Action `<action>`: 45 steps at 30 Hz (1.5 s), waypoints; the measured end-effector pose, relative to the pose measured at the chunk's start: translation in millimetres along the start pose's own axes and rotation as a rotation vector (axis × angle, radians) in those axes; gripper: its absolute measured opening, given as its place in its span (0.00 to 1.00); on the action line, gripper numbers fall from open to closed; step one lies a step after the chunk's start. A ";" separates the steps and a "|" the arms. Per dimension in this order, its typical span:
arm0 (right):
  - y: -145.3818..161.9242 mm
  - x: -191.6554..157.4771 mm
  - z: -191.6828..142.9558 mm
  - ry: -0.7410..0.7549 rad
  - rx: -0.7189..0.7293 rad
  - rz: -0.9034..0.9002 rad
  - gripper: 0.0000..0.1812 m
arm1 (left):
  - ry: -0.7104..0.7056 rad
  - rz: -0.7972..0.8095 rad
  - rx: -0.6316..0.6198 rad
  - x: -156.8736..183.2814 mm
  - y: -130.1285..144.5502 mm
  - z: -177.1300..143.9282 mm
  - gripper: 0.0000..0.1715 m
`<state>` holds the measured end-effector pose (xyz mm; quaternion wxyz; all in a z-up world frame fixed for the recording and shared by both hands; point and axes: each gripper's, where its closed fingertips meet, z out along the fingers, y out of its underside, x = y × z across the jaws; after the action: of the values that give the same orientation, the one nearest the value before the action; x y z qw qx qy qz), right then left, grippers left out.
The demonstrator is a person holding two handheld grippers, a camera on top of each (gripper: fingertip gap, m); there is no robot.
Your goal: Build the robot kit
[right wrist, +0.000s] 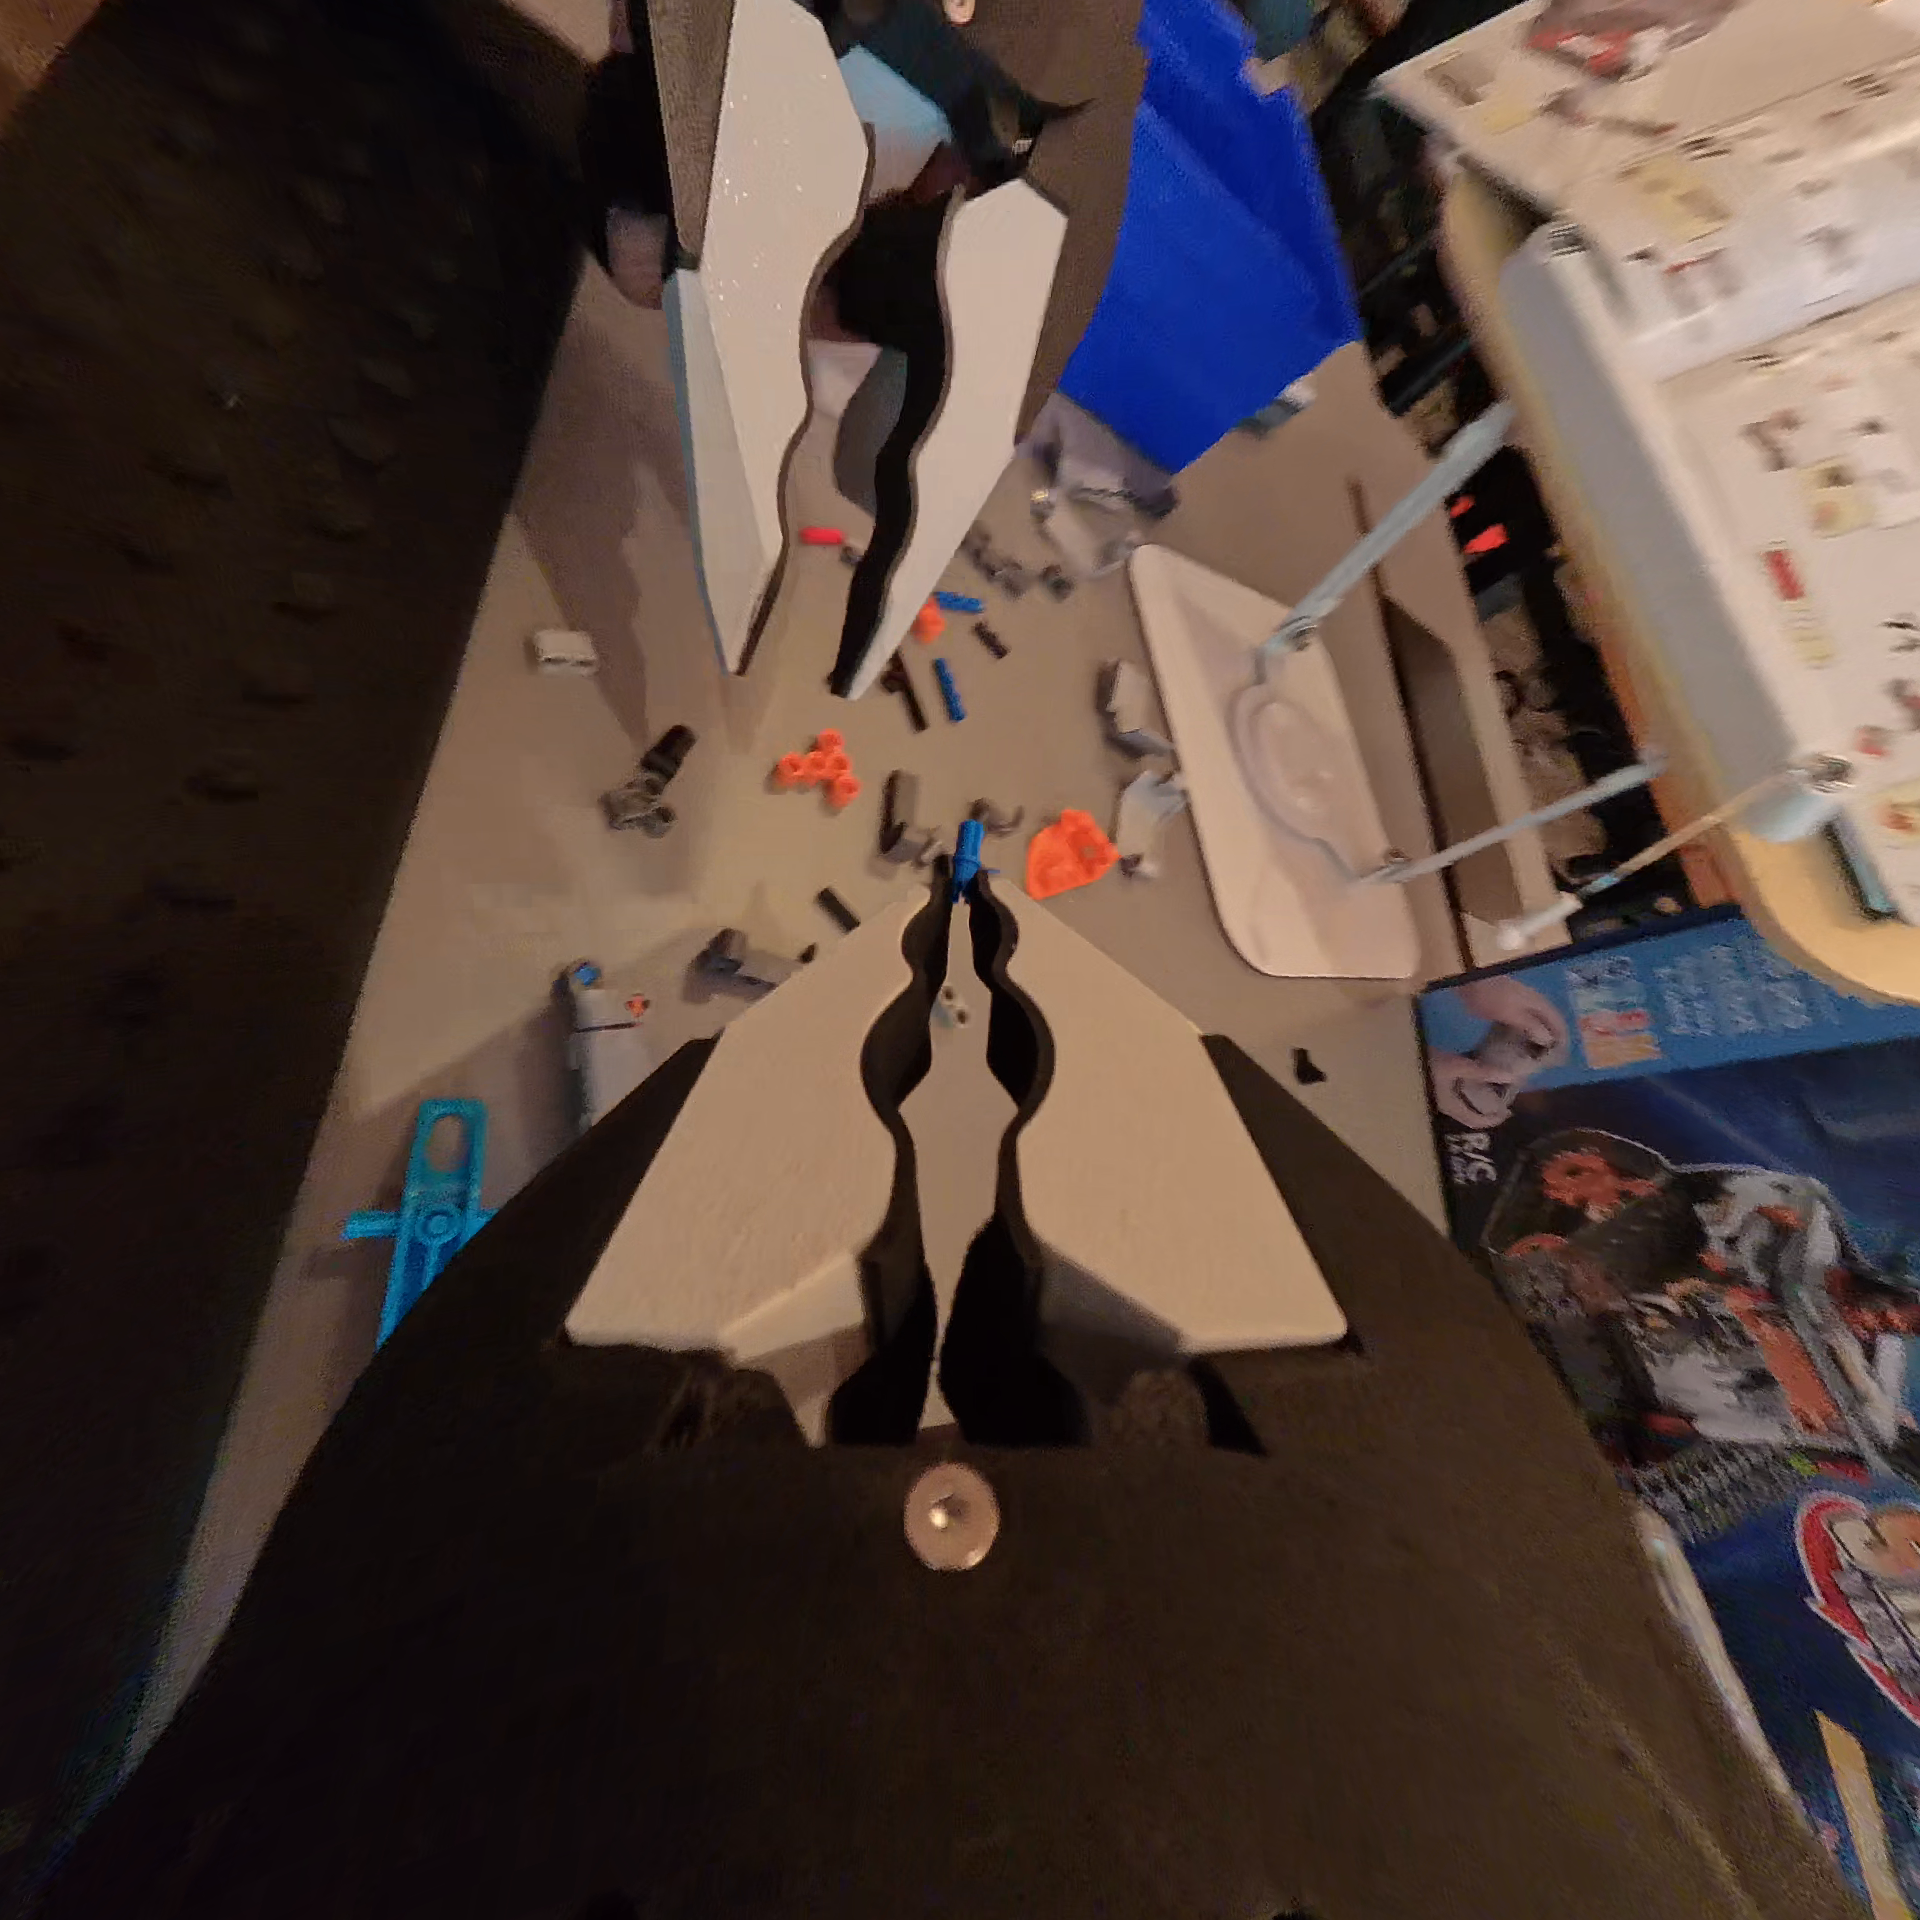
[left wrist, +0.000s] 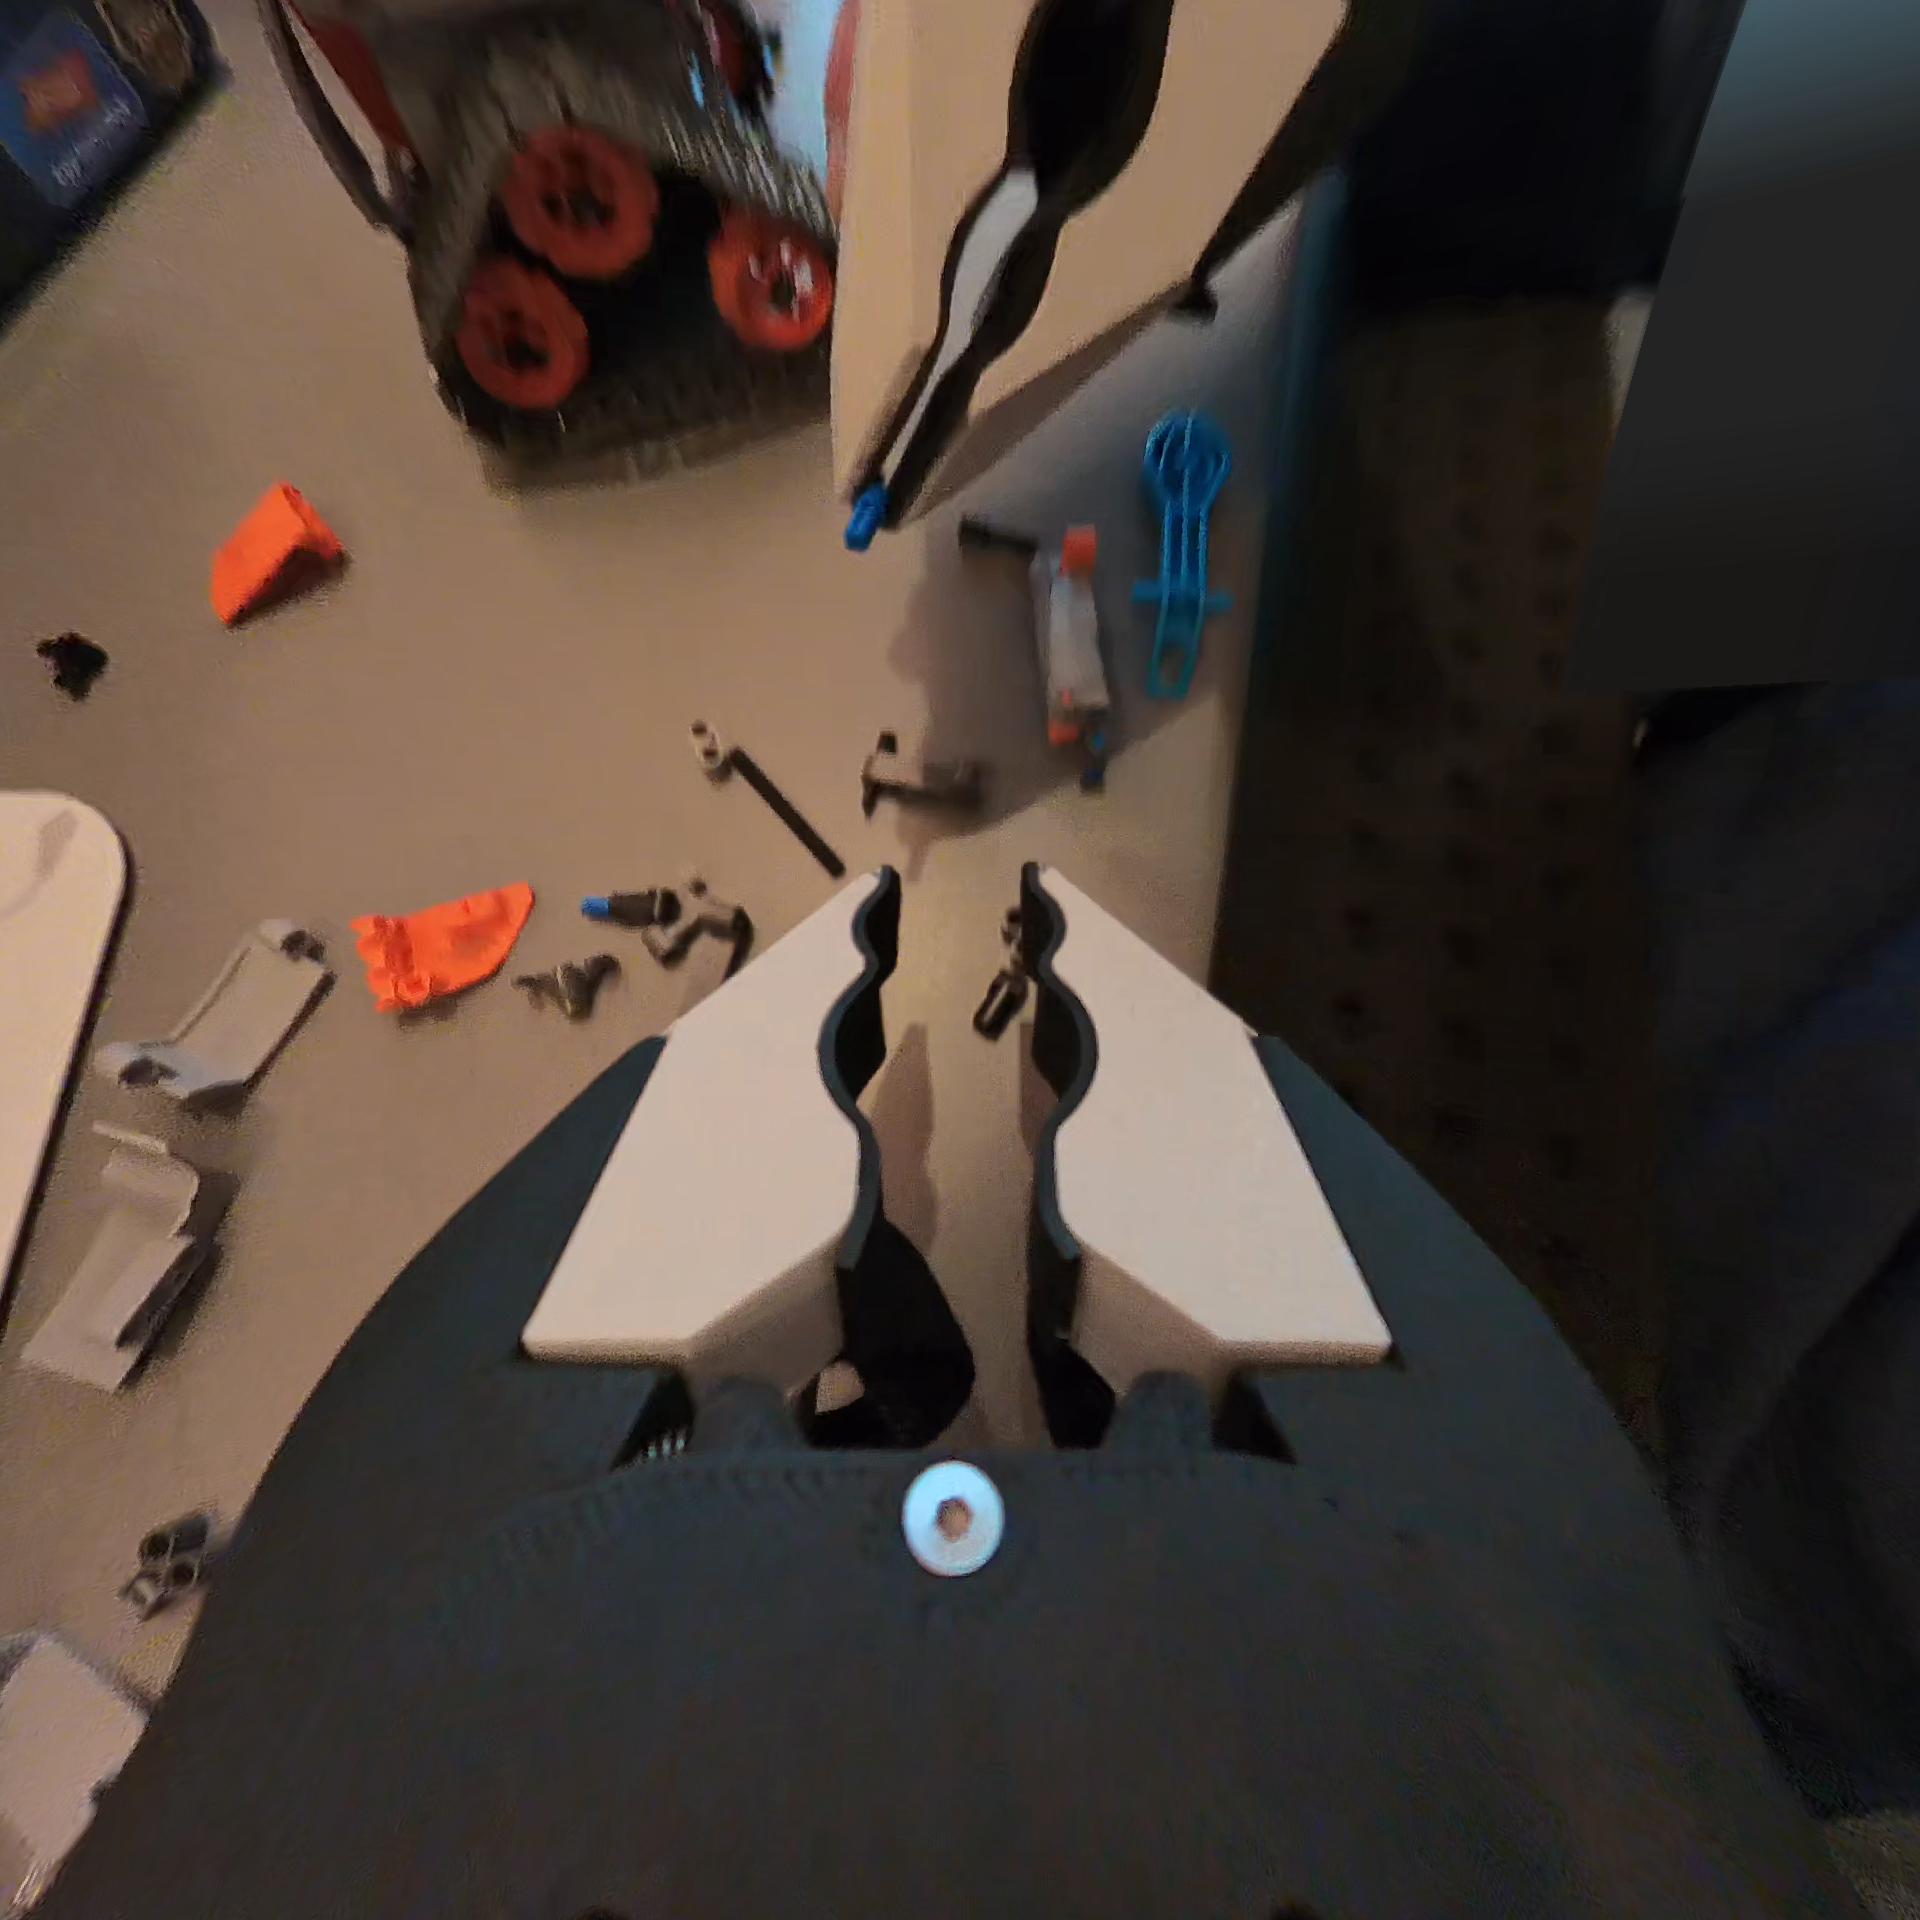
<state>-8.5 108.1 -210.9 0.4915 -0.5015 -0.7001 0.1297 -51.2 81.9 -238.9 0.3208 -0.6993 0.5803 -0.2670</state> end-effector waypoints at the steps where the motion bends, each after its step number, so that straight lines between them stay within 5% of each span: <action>1: 0.0 -5.5 2.8 -0.026 -0.004 -0.004 0.00 | -0.006 0.023 -0.041 3.3 9.8 4.0 0.12; 9: 5.3 -15.3 9.0 -0.077 -0.022 0.009 0.00 | -0.018 0.100 -0.217 17.8 40.1 34.6 0.18; 16: 7.2 -23.5 12.4 -0.113 -0.028 0.007 0.00 | -0.094 0.083 -0.228 14.6 38.1 40.0 0.13; 27: 8.2 -31.7 13.1 -0.148 -0.032 -0.001 0.00 | -0.166 0.155 -0.149 5.8 34.2 42.2 0.07; 37: 10.3 -46.1 20.5 -0.192 -0.059 -0.024 0.00 | -0.324 0.342 0.043 -3.5 -0.9 26.9 0.07; 45: 12.5 -46.0 25.1 -0.183 -0.077 -0.021 0.00 | -0.405 0.461 0.003 -3.8 -2.9 30.9 0.07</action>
<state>-21.2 83.5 -257.1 0.4073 -0.4985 -0.7518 0.1428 -27.0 90.3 -256.9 0.4833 -0.5877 0.6474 -0.0433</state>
